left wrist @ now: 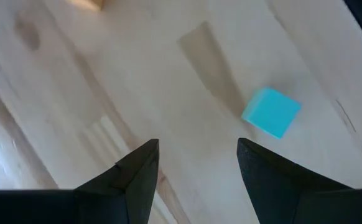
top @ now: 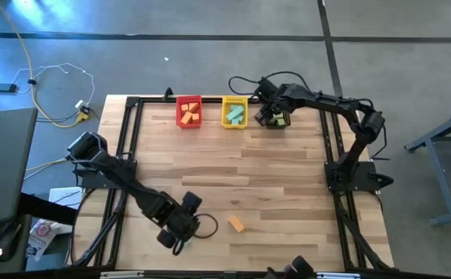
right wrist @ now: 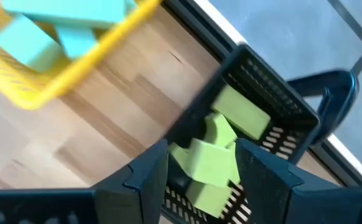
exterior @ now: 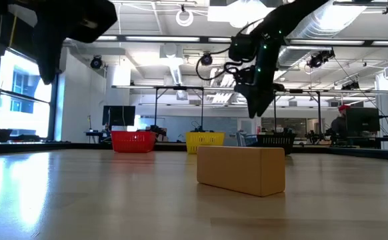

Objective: Sort & place blocks by color
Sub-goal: Put the blue block into the yellow bin

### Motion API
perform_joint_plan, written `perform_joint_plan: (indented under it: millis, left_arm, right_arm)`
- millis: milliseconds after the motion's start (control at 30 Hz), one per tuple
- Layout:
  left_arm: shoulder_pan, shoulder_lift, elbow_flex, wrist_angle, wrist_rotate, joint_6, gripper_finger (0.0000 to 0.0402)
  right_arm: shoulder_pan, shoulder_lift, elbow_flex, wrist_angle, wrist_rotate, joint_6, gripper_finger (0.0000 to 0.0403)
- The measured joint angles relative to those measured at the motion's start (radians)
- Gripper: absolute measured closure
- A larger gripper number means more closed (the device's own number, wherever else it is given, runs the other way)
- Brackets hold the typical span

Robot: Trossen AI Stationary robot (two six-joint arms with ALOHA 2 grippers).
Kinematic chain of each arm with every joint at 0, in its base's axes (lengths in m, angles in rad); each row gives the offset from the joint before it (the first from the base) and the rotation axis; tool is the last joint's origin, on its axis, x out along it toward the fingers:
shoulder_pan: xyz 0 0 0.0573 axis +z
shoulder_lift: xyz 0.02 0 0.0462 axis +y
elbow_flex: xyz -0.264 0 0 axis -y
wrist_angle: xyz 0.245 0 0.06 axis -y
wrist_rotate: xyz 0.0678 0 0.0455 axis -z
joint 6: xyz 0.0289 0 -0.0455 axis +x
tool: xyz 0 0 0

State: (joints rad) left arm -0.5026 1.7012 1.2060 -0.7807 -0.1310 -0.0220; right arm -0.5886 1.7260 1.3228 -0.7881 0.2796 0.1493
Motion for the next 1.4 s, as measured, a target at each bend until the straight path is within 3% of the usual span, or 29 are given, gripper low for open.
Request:
perform_joint_plan:
  millis: [233, 367, 1400]
  left_arm:
    - [-0.046, 0.000, 0.000, 0.096, 0.000, 0.109, 0.0200]
    - [-0.063, 0.000, 0.000, 0.147, 0.051, 0.146, 0.0200]
    - [-0.094, 0.144, 0.000, 0.141, 0.097, 0.118, 0.0207]
  right_arm:
    - [0.054, 0.000, 0.081, 0.000, 0.000, 0.006, 0.0229]
    - [0.080, 0.000, 0.121, 0.000, 0.001, 0.012, 0.0229]
    - [0.134, 0.000, 0.135, -0.002, 0.001, 0.034, 0.0229]
